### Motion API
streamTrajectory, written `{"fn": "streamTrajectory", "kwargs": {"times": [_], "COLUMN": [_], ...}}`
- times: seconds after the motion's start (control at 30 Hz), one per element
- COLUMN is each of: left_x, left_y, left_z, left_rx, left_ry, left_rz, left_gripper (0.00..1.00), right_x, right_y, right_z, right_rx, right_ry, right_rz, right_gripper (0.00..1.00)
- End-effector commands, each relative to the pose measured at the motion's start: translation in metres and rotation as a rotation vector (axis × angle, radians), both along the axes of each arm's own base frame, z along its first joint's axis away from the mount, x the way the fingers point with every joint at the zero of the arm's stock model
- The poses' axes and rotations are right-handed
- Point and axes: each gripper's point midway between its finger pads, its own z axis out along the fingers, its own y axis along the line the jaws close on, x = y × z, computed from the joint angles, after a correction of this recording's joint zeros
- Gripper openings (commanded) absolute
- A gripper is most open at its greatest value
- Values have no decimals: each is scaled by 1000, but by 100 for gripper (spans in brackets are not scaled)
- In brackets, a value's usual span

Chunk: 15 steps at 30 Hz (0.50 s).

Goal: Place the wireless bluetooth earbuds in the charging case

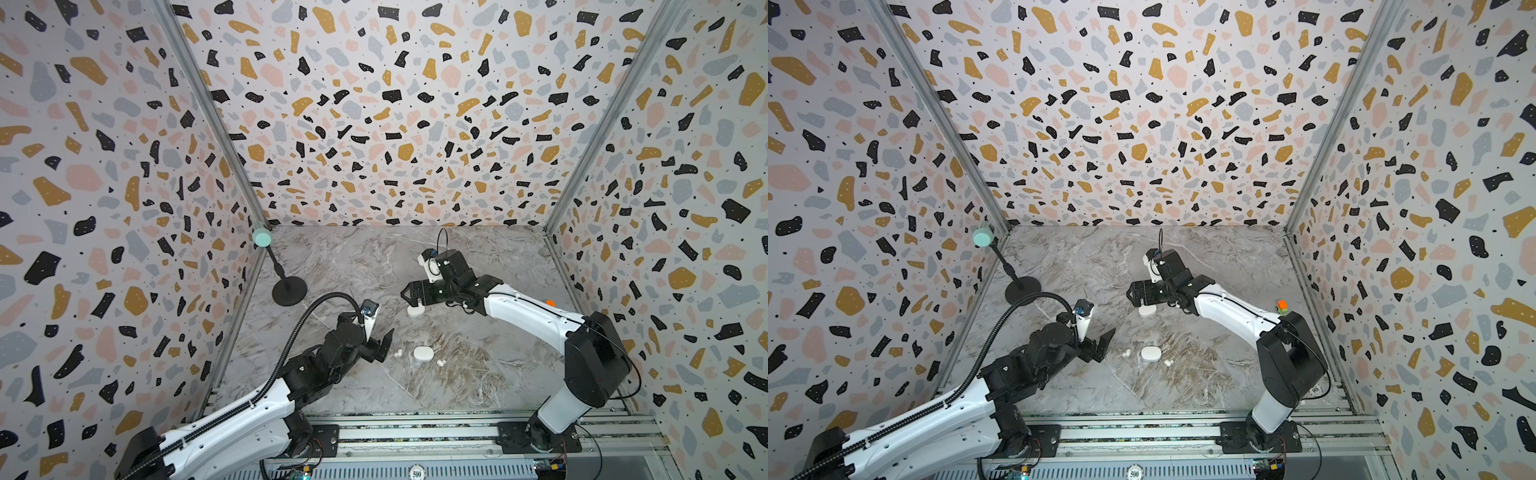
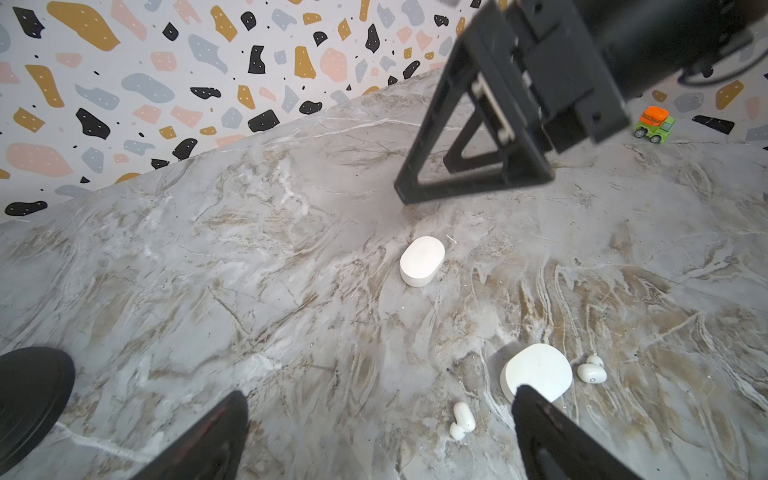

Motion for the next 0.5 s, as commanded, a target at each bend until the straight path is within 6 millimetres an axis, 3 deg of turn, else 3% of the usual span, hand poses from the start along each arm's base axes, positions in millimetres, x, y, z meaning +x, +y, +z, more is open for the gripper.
{"fn": "streamTrajectory", "kwargs": {"times": [0.0,0.17,0.47], "left_x": [4,4,4], "left_y": [-1,-1,-1], "left_z": [5,4,3], "left_rx": [-18,-15,-14], "left_ry": [-22,-20,-17], "left_rz": [16,15,19], "left_gripper": [100,100,100], "right_x": [-31,-40,-36], "right_y": [15,19,23], "right_z": [-22,-44,-73], "right_rx": [-45,-43,-37], "right_ry": [57,95,128], "right_rz": [7,-26,-61], "right_gripper": [97,97,98]}}
